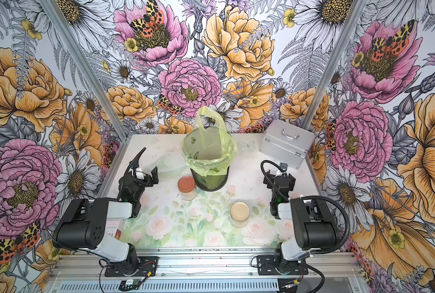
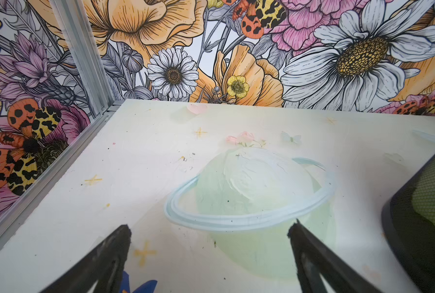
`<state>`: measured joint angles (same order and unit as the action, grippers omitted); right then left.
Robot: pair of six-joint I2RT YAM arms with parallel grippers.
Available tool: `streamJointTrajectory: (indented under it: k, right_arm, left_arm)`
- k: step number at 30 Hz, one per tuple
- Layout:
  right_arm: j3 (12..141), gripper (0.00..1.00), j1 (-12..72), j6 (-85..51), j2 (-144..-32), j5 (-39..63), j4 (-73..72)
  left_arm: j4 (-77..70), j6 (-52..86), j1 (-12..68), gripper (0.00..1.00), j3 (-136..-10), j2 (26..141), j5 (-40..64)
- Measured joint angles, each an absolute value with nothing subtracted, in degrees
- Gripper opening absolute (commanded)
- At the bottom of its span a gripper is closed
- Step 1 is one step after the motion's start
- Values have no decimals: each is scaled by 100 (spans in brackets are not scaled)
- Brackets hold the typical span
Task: Empty moldy rice from jars
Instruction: Pick up the jar from the center of the board.
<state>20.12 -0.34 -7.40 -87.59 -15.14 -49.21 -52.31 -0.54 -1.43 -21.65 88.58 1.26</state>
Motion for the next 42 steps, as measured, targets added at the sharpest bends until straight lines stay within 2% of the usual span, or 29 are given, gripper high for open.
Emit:
streamJointTrajectory:
  k: [5, 28, 35, 42]
  right_arm:
    - [2012, 100, -34, -740, -8759, -1516, -4921]
    - [2049, 100, -34, -696, -8737, -1468, -4897]
    - [2130, 100, 49, -650, -7787, -1518, -4163]
    - [3242, 100, 357, -725, -6899, -1608, -2043]
  left_arm:
    - [-5286, -172, 134, 99, -2143, 8858, -213]
    - [-4956, -215, 113, 99, -2145, 8674, -248]
    - [-3817, -362, 440, 99, -2637, 7769, -635]
    - [-2222, -183, 781, 99, -3343, 7019, -816]
